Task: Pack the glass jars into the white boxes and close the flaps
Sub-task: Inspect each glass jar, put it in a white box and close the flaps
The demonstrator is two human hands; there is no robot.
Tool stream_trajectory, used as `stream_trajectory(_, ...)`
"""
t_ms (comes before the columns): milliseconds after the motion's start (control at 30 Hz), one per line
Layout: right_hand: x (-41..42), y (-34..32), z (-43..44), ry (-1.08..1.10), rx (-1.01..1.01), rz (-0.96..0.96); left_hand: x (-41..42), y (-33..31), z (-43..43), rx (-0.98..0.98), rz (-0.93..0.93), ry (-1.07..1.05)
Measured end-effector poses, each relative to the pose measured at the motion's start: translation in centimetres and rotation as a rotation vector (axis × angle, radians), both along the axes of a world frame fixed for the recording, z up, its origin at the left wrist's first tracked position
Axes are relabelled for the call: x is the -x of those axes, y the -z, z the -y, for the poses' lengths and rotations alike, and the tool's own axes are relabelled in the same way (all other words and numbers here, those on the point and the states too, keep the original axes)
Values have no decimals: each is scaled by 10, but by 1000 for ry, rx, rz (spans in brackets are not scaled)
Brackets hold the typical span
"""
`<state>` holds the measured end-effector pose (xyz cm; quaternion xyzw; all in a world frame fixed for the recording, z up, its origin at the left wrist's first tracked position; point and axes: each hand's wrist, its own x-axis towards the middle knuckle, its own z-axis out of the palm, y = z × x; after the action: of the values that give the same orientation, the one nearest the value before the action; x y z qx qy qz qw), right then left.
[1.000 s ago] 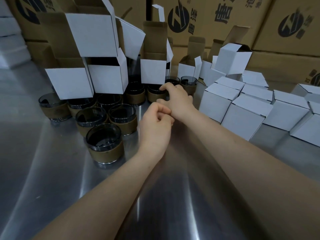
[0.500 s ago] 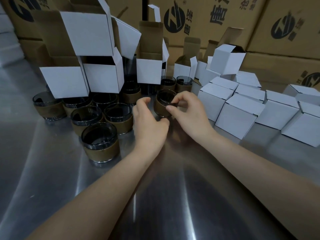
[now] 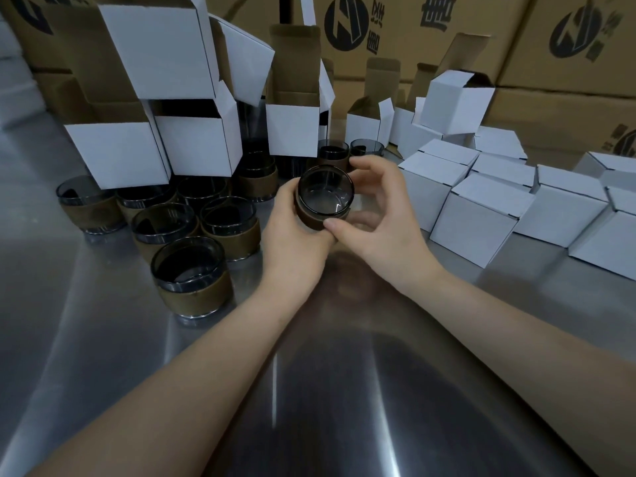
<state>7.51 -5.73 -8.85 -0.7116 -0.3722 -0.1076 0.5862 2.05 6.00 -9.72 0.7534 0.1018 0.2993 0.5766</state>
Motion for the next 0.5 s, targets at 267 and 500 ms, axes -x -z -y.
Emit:
stream_trajectory(267, -3, 2, 1, -114, 48, -124, 1, 0, 1, -1, 60, -10)
stream_trajectory(500, -2, 3, 0, -156, 10, -129, 4, -1, 1, -60, 92, -5)
